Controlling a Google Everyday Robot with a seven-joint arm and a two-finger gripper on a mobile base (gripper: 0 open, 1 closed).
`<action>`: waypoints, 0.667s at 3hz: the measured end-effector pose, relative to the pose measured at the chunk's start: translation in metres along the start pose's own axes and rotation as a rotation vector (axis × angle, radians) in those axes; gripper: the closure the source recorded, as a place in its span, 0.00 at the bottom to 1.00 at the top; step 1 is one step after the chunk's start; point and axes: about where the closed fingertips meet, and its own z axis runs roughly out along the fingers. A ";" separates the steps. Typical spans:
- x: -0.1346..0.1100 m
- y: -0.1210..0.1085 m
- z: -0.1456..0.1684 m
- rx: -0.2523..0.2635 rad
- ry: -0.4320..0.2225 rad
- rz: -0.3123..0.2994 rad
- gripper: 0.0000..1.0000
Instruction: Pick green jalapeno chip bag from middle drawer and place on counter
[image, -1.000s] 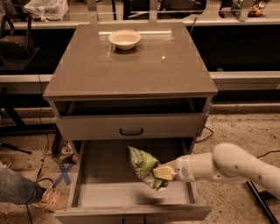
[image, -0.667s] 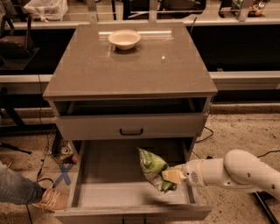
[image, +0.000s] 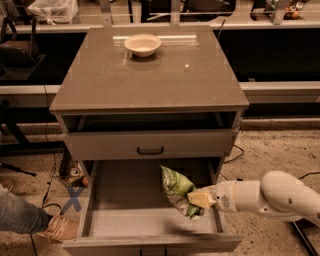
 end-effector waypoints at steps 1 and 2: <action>-0.030 0.010 -0.037 0.028 -0.096 -0.060 1.00; -0.054 0.018 -0.090 0.075 -0.214 -0.123 1.00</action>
Offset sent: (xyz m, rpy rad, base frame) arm -0.0061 -0.0912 0.1607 0.0709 -0.4065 -0.1579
